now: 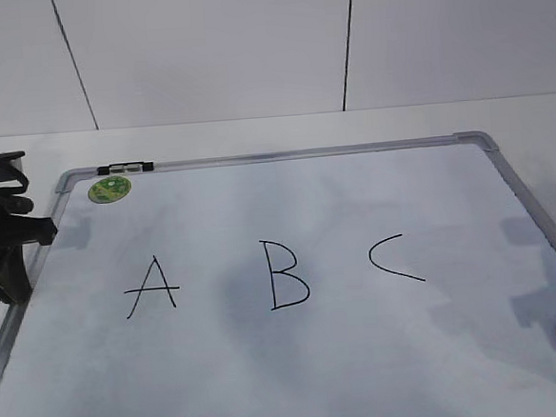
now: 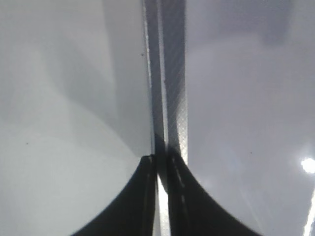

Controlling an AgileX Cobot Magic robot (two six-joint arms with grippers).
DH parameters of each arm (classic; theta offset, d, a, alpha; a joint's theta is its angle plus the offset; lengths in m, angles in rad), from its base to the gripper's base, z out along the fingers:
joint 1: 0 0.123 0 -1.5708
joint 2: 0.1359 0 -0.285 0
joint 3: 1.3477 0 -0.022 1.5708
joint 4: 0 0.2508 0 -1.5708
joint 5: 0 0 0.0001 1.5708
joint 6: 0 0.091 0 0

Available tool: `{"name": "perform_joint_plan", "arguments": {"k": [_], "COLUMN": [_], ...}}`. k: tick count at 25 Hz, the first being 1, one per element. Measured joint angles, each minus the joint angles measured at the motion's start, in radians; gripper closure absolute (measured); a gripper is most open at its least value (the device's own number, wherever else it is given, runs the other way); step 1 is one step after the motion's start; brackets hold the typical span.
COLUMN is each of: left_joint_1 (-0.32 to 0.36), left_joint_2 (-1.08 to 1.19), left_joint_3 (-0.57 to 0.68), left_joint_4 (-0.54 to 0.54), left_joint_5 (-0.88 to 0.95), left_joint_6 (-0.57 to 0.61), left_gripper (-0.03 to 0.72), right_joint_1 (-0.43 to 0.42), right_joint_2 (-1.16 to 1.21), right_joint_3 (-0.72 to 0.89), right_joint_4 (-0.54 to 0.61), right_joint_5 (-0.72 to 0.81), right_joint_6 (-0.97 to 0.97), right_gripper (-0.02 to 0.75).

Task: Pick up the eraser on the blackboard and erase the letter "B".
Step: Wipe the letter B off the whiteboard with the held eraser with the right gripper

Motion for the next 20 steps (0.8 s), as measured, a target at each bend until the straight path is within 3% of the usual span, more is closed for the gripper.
{"name": "perform_joint_plan", "arguments": {"k": [20], "left_joint_1": [0.0], "left_joint_2": [0.0], "left_joint_3": [0.0], "left_joint_4": [-0.001], "left_joint_5": [0.0], "left_joint_6": [0.0], "left_gripper": [0.659], "right_joint_1": [0.0], "right_joint_2": [0.005], "right_joint_3": [-0.025], "right_joint_4": [0.012], "right_joint_5": [0.055], "right_joint_6": [0.0], "right_gripper": [0.214]}}
